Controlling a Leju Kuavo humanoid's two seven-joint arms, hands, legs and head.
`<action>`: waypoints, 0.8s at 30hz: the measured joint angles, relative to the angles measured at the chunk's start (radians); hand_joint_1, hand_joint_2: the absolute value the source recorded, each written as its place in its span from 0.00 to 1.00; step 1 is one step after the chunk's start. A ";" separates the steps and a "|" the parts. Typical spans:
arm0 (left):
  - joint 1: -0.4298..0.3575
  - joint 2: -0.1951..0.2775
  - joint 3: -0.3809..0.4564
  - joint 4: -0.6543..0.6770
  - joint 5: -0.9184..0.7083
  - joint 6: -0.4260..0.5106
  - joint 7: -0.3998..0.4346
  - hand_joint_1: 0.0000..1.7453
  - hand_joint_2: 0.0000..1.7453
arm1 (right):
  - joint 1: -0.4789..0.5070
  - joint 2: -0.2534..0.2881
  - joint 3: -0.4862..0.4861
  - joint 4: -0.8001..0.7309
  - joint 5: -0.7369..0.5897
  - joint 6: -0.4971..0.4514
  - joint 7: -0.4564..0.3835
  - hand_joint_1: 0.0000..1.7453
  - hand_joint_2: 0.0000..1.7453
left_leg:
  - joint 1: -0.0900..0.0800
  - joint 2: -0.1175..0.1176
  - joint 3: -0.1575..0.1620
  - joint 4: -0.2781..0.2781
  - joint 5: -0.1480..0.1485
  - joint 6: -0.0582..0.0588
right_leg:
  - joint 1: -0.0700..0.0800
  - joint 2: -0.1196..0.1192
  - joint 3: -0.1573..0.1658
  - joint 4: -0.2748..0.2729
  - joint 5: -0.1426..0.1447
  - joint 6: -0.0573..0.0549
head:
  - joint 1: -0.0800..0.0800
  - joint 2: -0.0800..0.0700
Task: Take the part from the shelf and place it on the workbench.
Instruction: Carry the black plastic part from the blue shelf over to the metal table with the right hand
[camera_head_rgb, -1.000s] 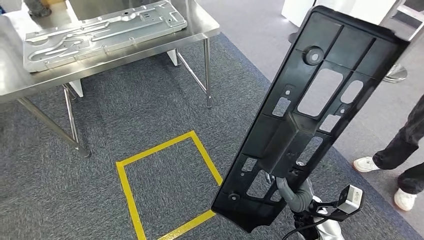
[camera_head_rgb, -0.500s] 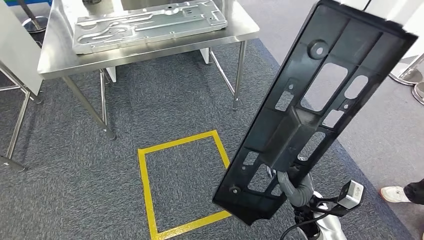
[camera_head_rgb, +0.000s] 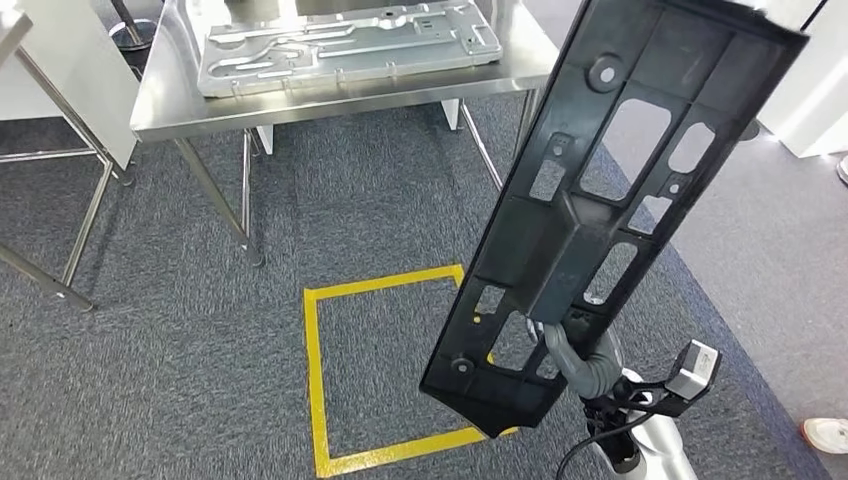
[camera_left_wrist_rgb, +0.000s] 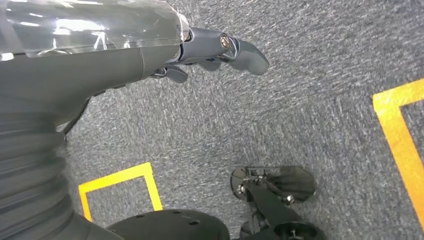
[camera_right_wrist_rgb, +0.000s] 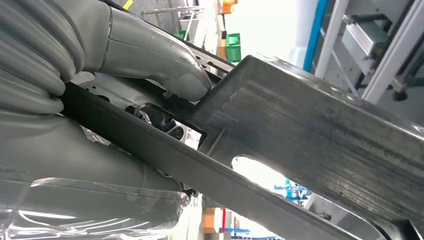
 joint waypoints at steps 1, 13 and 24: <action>0.000 0.000 0.000 0.000 -0.001 0.000 -0.002 0.00 1.00 | -0.001 0.000 0.000 -0.001 -0.002 0.006 -0.002 1.00 1.00 | 0.000 0.005 0.000 0.003 -0.004 -0.005 | -0.002 -0.002 0.002 -0.004 0.002 -0.005 | 0.000 0.000; -0.006 0.000 0.000 0.000 -0.006 -0.001 -0.008 0.00 1.00 | -0.005 -0.003 0.000 -0.012 0.007 0.021 0.001 1.00 1.00 | -0.002 0.108 0.001 0.006 0.002 -0.011 | 0.003 -0.091 0.025 -0.011 -0.012 -0.009 | 0.000 0.000; 0.000 0.002 0.000 0.000 -0.011 -0.001 -0.005 0.00 1.00 | 0.007 0.003 -0.014 -0.027 0.011 0.005 0.009 1.00 1.00 | -0.002 0.061 0.004 -0.012 0.011 0.026 | -0.003 -0.017 -0.114 0.277 -0.128 0.026 | 0.000 0.000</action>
